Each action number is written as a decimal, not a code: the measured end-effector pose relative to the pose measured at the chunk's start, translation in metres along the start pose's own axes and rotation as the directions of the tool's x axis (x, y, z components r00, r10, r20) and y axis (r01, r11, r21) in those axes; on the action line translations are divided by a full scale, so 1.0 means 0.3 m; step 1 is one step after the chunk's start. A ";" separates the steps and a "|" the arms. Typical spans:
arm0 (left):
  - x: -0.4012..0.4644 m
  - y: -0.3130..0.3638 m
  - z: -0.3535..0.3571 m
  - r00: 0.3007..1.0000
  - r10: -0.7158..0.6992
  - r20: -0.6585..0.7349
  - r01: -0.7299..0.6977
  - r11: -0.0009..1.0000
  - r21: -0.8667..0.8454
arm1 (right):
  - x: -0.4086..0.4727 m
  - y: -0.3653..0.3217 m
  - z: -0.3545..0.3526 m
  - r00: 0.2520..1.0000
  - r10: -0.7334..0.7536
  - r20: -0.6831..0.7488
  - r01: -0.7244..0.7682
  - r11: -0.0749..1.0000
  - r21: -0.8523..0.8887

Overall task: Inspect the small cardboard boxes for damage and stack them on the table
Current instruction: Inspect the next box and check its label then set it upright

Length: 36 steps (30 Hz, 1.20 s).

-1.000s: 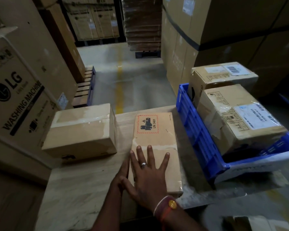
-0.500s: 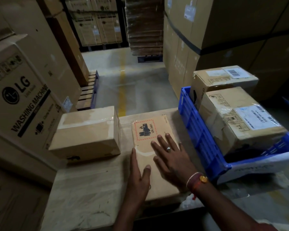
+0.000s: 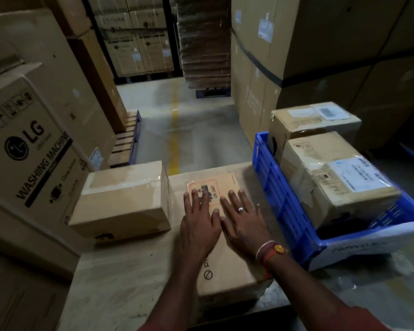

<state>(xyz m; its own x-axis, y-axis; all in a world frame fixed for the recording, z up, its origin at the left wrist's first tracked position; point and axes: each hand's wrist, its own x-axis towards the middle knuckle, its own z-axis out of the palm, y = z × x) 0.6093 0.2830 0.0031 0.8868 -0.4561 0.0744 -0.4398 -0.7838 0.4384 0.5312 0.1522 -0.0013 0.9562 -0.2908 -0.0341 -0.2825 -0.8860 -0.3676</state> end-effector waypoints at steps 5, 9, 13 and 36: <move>-0.001 -0.006 -0.014 1.000 0.008 -0.027 -0.011 0.993 -0.121 | -0.008 0.037 -0.028 0.999 -0.032 -0.017 0.036 0.926 0.375; -0.006 -0.111 -0.054 0.995 -0.041 -0.095 0.021 0.978 -0.206 | -0.149 0.057 0.002 0.979 0.143 0.149 -0.203 0.531 0.823; -0.027 -0.254 -0.097 0.986 -0.106 -0.125 0.058 0.939 -0.340 | -0.251 0.034 0.163 0.975 0.025 0.222 -0.196 0.575 0.794; 0.000 -0.384 0.204 0.902 -0.359 0.241 0.368 0.347 -0.862 | -0.167 -0.237 0.189 0.999 0.030 -0.015 -0.029 0.997 0.069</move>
<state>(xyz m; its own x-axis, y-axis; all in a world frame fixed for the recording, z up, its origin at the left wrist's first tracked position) 0.6514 0.3475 -0.1023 0.9234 -0.2317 -0.3058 0.2960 -0.0769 0.9521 0.5078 0.2502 -0.0261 0.9460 -0.3225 -0.0309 -0.3040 -0.8504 -0.4295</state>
